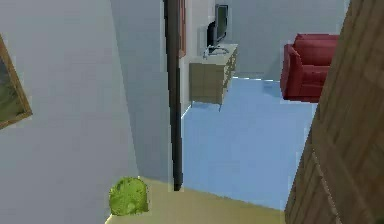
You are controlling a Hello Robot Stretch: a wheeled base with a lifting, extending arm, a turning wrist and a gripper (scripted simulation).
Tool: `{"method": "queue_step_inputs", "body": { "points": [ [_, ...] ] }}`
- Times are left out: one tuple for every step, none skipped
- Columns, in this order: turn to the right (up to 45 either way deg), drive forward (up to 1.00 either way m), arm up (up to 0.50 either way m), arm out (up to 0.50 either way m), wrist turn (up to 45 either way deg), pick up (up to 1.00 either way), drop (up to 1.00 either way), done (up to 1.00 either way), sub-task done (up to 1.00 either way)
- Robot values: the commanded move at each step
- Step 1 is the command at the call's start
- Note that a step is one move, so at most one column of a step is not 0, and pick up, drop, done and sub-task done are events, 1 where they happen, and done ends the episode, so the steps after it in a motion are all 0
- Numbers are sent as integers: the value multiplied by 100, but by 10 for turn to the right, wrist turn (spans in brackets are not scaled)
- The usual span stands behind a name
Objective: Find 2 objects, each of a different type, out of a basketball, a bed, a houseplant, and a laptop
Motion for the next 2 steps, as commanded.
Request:
{"method": "queue_step_inputs", "body": {
  "points": [
    [120, 0, 0, 0, 0, 0, 0, 0, 0],
    [0, 25, 0, 0, 0, 0, 0, 0, 0]
  ]
}}
